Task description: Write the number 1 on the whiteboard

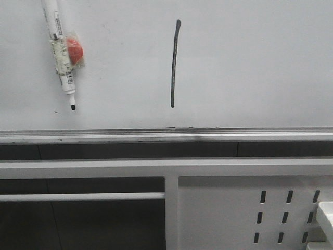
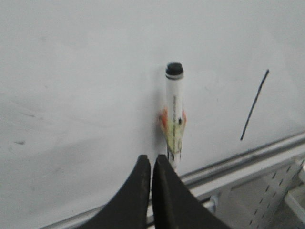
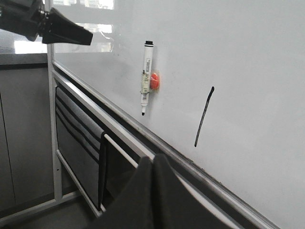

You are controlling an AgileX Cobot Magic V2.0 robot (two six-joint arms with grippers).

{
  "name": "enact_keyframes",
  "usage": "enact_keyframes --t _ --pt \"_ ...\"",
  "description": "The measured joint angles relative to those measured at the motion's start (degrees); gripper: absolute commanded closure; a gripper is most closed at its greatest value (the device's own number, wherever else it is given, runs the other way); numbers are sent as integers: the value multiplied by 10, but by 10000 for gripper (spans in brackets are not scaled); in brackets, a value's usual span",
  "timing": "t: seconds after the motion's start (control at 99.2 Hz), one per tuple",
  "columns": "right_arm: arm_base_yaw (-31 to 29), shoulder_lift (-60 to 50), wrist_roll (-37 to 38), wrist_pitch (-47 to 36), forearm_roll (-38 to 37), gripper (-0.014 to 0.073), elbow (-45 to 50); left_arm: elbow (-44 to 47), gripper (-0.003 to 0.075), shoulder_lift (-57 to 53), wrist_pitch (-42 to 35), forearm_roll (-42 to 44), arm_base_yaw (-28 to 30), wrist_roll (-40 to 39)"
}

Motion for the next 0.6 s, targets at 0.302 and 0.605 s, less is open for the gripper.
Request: enact_keyframes --t 0.302,0.605 --pt "0 0 0 0 0 663 0 1 740 -53 325 25 349 0" --pt "0 0 0 0 0 663 0 2 740 -54 477 27 511 1"
